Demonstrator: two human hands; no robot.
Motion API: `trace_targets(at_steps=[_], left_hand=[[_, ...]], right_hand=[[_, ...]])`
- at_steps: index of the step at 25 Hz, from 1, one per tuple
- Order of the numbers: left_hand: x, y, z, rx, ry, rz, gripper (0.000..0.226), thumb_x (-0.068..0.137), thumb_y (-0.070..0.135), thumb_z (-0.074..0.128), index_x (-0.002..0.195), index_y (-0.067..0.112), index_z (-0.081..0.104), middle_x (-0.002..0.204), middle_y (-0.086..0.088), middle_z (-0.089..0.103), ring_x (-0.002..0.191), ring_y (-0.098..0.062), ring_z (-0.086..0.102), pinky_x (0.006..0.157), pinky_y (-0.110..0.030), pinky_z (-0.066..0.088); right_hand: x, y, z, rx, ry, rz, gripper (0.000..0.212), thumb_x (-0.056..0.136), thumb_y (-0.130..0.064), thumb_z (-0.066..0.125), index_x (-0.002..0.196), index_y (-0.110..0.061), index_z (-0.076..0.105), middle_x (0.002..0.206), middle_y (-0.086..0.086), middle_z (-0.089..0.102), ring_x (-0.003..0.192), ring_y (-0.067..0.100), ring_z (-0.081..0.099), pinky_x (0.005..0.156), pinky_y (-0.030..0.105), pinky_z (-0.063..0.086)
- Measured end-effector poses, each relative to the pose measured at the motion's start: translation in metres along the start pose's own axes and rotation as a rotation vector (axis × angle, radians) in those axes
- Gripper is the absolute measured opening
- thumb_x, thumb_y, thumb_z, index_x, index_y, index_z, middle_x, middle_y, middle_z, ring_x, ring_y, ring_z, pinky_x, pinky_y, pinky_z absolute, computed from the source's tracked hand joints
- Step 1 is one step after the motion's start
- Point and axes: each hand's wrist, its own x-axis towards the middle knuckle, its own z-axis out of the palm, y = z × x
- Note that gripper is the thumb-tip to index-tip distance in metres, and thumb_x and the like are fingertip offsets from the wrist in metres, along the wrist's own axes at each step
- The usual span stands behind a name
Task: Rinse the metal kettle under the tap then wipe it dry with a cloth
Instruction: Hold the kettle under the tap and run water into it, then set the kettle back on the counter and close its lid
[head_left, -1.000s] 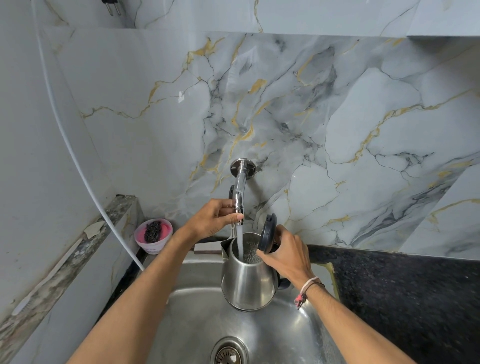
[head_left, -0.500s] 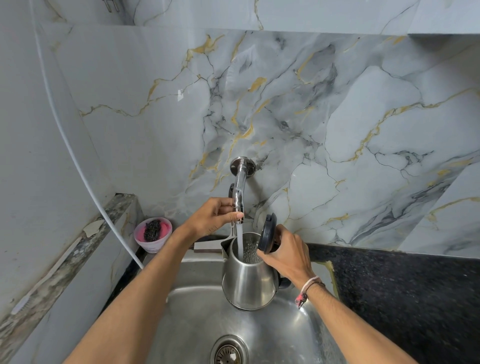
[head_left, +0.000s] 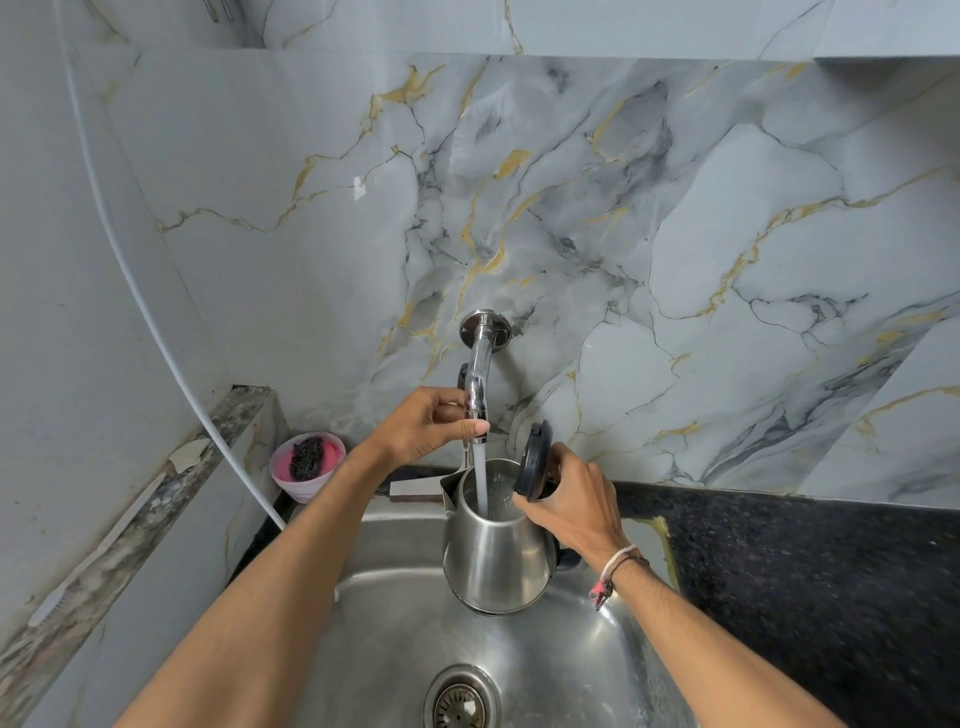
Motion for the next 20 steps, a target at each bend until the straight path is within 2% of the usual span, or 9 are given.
trace_targets(at_steps=[3,5,6,8,11,13,15,17,20], left_hand=[[0.001,0.007,0.015,0.201,0.256,-0.049,0.048,0.062,0.046,0.092,0.072,0.007,0.065,0.069,-0.011,0.077,0.066,-0.011,0.071,0.07,-0.04,0.058],[-0.001,0.015,0.034,0.428,0.506,-0.13,0.055,0.058,0.059,0.09,0.063,0.017,0.055,0.058,0.003,0.066,0.055,-0.01,0.061,0.053,-0.03,0.046],[-0.004,0.02,0.042,0.518,0.595,-0.177,0.057,0.059,0.064,0.087,0.065,0.018,0.054,0.06,0.004,0.065,0.057,-0.013,0.059,0.052,-0.03,0.042],[-0.011,0.025,0.053,0.58,0.653,-0.223,0.058,0.066,0.069,0.08,0.078,0.015,0.06,0.072,-0.002,0.07,0.07,-0.023,0.064,0.06,-0.036,0.05],[-0.036,0.024,0.071,0.533,0.581,-0.137,0.063,0.084,0.072,0.059,0.104,0.012,0.063,0.089,-0.009,0.076,0.087,-0.03,0.071,0.077,-0.043,0.058],[-0.063,0.016,0.094,0.512,0.438,-0.111,0.076,0.091,0.077,0.039,0.133,0.015,0.051,0.116,-0.016,0.072,0.11,-0.034,0.068,0.094,-0.047,0.054],[-0.091,0.012,0.125,0.542,0.228,-0.129,0.098,0.089,0.083,0.026,0.159,0.015,0.021,0.16,-0.017,0.039,0.15,-0.03,0.036,0.124,-0.047,0.029],[-0.107,0.01,0.154,0.732,0.081,-0.069,0.114,0.08,0.091,0.017,0.161,0.011,0.005,0.171,-0.011,0.008,0.158,-0.02,0.007,0.129,-0.035,0.005],[-0.115,0.019,0.201,1.031,-0.017,0.029,0.123,0.076,0.092,0.021,0.16,0.005,0.006,0.17,-0.016,0.004,0.159,-0.025,0.002,0.129,-0.037,0.001]], right_hand=[[-0.001,0.002,0.001,-0.001,0.003,0.003,0.057,0.056,-0.073,0.06,0.09,-0.028,0.06,0.082,-0.011,0.074,0.081,0.017,0.073,0.075,0.038,0.061],[-0.003,0.004,0.0,-0.007,-0.001,0.011,0.056,0.056,-0.072,0.061,0.091,-0.028,0.06,0.083,-0.01,0.074,0.084,0.02,0.073,0.076,0.04,0.061],[-0.004,0.005,-0.001,-0.01,-0.004,0.015,0.055,0.056,-0.071,0.061,0.091,-0.028,0.059,0.084,-0.01,0.074,0.085,0.021,0.074,0.077,0.04,0.06],[-0.01,0.01,-0.006,-0.011,0.004,0.023,0.053,0.057,-0.07,0.063,0.089,-0.028,0.058,0.084,-0.009,0.074,0.085,0.024,0.074,0.075,0.04,0.059],[-0.021,0.023,-0.02,0.014,0.014,0.038,0.05,0.058,-0.067,0.066,0.088,-0.028,0.059,0.085,-0.007,0.076,0.087,0.025,0.074,0.075,0.04,0.059],[-0.031,0.034,-0.033,0.025,0.024,0.052,0.048,0.058,-0.065,0.067,0.086,-0.026,0.06,0.084,-0.007,0.077,0.086,0.025,0.075,0.074,0.039,0.059],[-0.045,0.047,-0.05,0.021,0.036,0.064,0.048,0.058,-0.064,0.068,0.084,-0.025,0.058,0.084,-0.006,0.078,0.087,0.027,0.075,0.072,0.039,0.058],[-0.059,0.064,-0.07,0.012,0.053,0.049,0.047,0.059,-0.061,0.072,0.083,-0.024,0.058,0.086,-0.003,0.079,0.09,0.03,0.075,0.071,0.039,0.057],[-0.085,0.092,-0.11,0.012,0.063,0.018,0.046,0.061,-0.057,0.077,0.086,-0.023,0.059,0.089,-0.001,0.08,0.093,0.031,0.075,0.072,0.039,0.057]])
